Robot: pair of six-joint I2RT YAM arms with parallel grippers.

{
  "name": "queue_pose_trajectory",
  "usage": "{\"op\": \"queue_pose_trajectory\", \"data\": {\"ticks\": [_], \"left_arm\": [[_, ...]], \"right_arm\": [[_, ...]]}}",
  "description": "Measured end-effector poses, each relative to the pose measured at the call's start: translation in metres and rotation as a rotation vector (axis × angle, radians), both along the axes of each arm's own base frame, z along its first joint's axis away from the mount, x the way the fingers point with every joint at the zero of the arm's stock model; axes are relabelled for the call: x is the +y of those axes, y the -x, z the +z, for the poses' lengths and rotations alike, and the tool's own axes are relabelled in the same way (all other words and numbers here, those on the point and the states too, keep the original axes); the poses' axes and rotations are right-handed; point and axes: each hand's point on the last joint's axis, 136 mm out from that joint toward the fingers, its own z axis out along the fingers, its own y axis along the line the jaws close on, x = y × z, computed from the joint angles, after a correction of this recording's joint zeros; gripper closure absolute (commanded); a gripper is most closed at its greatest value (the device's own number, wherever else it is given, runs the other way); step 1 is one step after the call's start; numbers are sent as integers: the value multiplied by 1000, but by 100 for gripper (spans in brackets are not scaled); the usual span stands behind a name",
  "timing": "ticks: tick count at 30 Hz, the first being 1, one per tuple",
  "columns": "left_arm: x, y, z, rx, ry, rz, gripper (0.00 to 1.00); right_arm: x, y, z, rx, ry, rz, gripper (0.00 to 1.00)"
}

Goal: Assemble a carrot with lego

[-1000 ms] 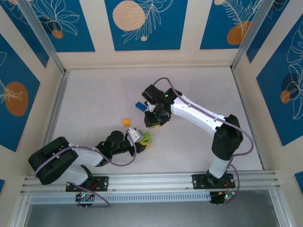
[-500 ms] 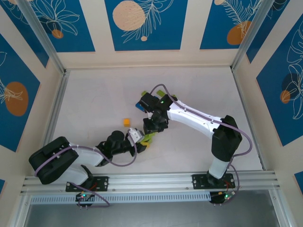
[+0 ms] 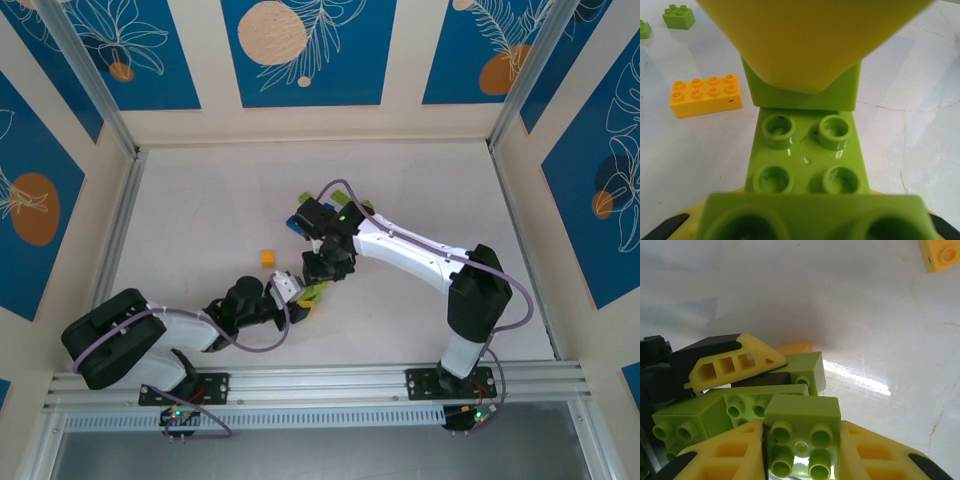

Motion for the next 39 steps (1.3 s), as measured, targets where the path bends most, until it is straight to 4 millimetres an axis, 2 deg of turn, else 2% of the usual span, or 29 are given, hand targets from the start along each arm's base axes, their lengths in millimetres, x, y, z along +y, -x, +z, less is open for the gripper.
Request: {"op": "queue_pose_trajectory", "data": {"ticks": [39], "left_arm": [[-3,-1,0,-11,-7,-5,63]], "right_arm": [[-5,-2,2,-60,36,56,67]]}}
